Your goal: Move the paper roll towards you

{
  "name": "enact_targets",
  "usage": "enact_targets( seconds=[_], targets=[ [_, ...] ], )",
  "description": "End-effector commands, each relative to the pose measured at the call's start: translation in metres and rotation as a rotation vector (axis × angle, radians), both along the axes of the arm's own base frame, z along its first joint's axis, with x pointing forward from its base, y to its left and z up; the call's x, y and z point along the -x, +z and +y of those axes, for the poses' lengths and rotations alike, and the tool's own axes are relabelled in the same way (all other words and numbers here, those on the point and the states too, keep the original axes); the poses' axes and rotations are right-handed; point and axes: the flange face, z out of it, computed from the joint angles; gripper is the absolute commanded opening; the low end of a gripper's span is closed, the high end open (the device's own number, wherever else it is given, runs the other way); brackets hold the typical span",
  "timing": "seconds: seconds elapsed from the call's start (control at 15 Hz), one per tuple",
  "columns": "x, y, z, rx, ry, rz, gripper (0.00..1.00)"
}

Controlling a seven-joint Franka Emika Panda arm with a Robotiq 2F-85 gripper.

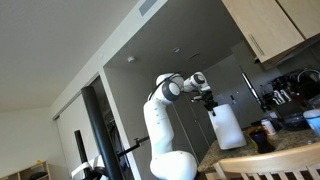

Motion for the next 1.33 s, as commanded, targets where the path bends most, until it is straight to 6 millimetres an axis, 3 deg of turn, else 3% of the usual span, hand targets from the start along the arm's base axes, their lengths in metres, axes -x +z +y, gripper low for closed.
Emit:
enact_targets(
  seconds=[0.0, 0.33, 0.4, 0.47, 0.53, 1.0, 1.13, 1.27],
  targets=[
    [0.016, -0.001, 0.002, -0.013, 0.011, -0.032, 0.07],
    [0.030, -0.004, 0.003, -0.023, 0.020, -0.104, 0.07],
    [0.033, -0.004, 0.003, -0.023, 0.022, -0.126, 0.13],
    [0.036, -0.004, 0.003, -0.026, 0.027, -0.142, 0.53],
    [0.038, -0.004, 0.003, -0.026, 0.038, -0.158, 0.54],
    [0.052, 0.011, 0.004, -0.028, 0.072, -0.230, 0.99],
    [0.054, 0.019, 0.007, -0.039, 0.079, -0.206, 1.00],
    [0.058, 0.043, 0.011, -0.026, 0.073, -0.222, 1.00]
  ],
)
